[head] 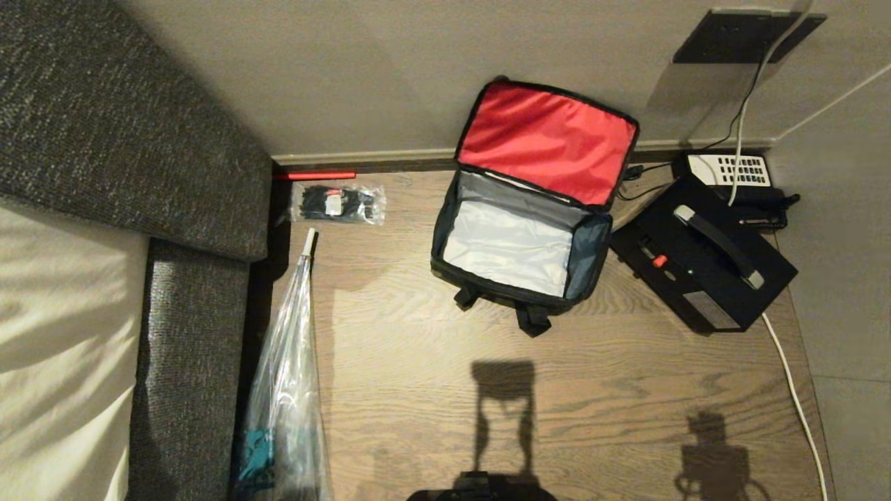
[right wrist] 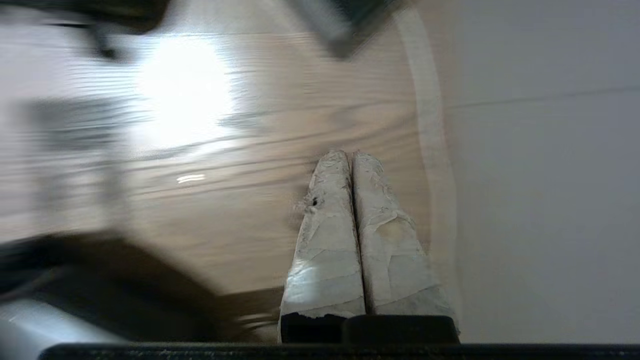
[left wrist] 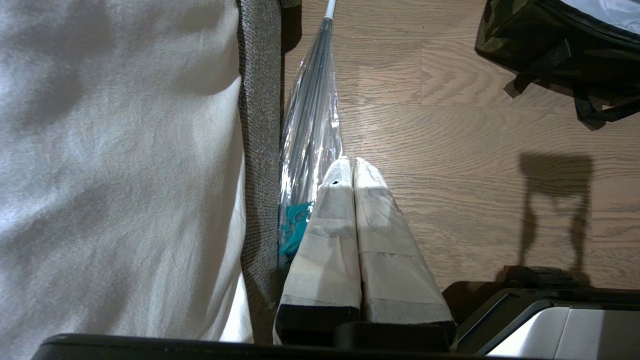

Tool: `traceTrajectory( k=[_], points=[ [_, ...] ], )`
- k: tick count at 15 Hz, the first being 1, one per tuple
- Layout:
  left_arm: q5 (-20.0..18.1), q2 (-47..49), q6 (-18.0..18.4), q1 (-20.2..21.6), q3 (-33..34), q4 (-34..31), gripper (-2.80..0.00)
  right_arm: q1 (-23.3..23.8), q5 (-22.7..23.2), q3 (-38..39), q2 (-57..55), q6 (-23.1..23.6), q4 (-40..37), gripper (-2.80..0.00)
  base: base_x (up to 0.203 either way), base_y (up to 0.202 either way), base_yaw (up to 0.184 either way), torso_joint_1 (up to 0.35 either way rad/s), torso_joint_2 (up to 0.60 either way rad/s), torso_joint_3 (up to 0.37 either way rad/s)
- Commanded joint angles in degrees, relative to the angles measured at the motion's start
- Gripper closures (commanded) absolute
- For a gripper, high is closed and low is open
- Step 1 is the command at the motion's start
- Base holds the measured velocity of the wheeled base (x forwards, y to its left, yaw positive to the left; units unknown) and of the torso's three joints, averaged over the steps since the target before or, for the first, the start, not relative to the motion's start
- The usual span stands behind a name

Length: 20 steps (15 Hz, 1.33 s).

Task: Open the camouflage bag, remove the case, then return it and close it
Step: Grip the handle again

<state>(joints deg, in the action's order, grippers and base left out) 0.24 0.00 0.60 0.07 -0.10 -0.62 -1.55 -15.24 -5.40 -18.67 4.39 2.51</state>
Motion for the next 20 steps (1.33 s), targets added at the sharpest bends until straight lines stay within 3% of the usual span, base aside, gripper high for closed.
traceTrajectory(
  k=[1,3,5,20],
  points=[
    [0.03,0.00,0.02,0.01,0.01,0.01,0.00,0.87,8.39,3.02,12.24,-3.31,-1.90,0.00,0.000,0.000,0.000,0.000,0.00,0.000],
    [-0.03,-0.09,0.01,0.01,0.01,0.01,0.00,1.00,13.73,5.87,16.60,-4.74,-1.27,0.00,0.000,0.000,0.000,0.000,0.00,0.000],
    [0.03,0.00,0.01,0.01,0.01,0.01,0.00,1.02,14.88,6.19,18.31,-7.12,-0.49,0.00,0.000,0.000,0.000,0.000,0.00,0.000],
    [0.03,-0.06,0.01,0.01,0.01,0.01,0.00,1.02,14.53,6.10,20.51,-7.82,-0.49,0.00,0.000,0.000,0.000,0.000,0.00,0.000]
  ],
)
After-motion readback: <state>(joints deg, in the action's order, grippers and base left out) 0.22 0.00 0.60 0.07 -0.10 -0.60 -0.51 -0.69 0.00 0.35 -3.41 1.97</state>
